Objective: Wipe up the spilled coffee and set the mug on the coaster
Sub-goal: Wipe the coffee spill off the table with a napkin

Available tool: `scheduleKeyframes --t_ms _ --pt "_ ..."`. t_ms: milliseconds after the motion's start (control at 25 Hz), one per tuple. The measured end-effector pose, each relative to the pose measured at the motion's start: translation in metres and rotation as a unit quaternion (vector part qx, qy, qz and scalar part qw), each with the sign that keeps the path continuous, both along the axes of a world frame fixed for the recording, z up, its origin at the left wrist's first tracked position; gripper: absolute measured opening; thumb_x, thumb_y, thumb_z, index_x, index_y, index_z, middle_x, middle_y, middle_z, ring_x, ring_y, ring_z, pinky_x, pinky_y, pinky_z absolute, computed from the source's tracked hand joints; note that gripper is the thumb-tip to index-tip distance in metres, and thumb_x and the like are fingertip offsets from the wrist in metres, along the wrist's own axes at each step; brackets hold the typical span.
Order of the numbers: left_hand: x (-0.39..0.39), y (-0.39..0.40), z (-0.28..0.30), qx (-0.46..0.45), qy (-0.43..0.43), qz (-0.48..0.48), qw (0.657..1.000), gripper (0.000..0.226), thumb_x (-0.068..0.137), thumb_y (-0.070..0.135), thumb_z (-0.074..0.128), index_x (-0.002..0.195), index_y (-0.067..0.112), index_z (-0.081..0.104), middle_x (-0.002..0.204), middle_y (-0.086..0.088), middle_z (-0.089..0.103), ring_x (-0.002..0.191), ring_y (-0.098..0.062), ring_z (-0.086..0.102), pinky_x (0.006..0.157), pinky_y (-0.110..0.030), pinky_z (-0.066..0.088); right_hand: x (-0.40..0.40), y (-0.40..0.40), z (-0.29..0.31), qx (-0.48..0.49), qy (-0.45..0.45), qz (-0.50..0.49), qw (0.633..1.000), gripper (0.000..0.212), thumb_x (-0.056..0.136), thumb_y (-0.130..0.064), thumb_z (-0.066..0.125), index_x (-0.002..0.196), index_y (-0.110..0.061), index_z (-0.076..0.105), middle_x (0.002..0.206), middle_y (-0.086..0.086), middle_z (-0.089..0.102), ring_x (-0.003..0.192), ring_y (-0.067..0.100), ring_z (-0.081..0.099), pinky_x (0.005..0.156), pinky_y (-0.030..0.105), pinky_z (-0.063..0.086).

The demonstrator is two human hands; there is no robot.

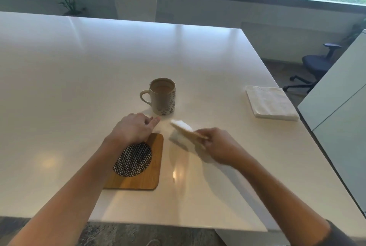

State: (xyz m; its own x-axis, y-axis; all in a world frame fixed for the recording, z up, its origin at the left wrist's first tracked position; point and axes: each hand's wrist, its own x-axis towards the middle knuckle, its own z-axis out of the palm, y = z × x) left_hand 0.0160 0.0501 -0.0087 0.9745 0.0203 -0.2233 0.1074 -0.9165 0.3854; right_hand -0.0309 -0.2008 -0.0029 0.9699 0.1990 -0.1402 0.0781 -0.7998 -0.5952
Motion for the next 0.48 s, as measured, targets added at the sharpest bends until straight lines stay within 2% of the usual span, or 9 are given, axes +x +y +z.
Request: scheduleKeyframes --t_ms 80,160,240,360,480 --pt "0.001 0.001 0.000 0.004 -0.008 0.000 1.000 0.066 0.099 0.065 0.034 0.131 0.019 0.067 0.121 -0.010 0.070 0.091 -0.018 0.055 0.081 -0.034 0.044 0.035 -0.017 0.008 0.019 -0.021 -0.067 0.997 0.036 0.090 -0.011 0.053 0.110 -0.032 0.075 0.094 0.004 0.076 0.084 0.019 0.068 0.061 0.023 0.043" --pt "0.000 0.001 -0.002 0.009 -0.011 0.004 1.000 0.066 0.098 0.065 0.035 0.133 0.019 0.065 0.124 -0.008 0.070 0.091 -0.016 0.054 0.083 -0.033 0.045 0.072 -0.035 0.010 0.001 -0.080 -0.149 0.986 0.039 0.093 -0.006 0.051 0.119 -0.025 0.072 0.102 0.013 0.075 0.093 0.028 0.069 0.071 0.024 0.041" --pt "-0.003 0.001 -0.006 0.008 -0.016 0.011 1.000 0.065 0.098 0.066 0.036 0.132 0.019 0.066 0.125 -0.007 0.070 0.092 -0.016 0.056 0.087 -0.035 0.047 0.099 -0.040 0.001 -0.046 -0.119 -0.204 0.971 0.043 0.093 -0.001 0.045 0.125 -0.019 0.068 0.106 0.021 0.073 0.101 0.039 0.067 0.079 0.034 0.047" --pt "-0.006 0.001 -0.013 0.000 -0.019 0.013 1.000 0.065 0.097 0.067 0.037 0.128 0.020 0.068 0.124 -0.006 0.070 0.095 -0.019 0.060 0.085 -0.034 0.047 0.120 -0.026 -0.019 -0.101 -0.117 -0.235 0.960 0.046 0.090 0.003 0.042 0.125 -0.014 0.065 0.110 0.024 0.070 0.107 0.042 0.065 0.091 0.041 0.050" --pt "-0.005 0.002 -0.015 -0.001 -0.020 0.007 1.000 0.065 0.096 0.068 0.035 0.124 0.020 0.070 0.125 -0.003 0.070 0.097 -0.018 0.061 0.083 -0.033 0.046 0.133 -0.009 -0.027 -0.107 -0.125 -0.244 0.956 0.041 0.092 0.003 0.041 0.124 -0.010 0.064 0.113 0.021 0.070 0.109 0.039 0.066 0.092 0.039 0.050"
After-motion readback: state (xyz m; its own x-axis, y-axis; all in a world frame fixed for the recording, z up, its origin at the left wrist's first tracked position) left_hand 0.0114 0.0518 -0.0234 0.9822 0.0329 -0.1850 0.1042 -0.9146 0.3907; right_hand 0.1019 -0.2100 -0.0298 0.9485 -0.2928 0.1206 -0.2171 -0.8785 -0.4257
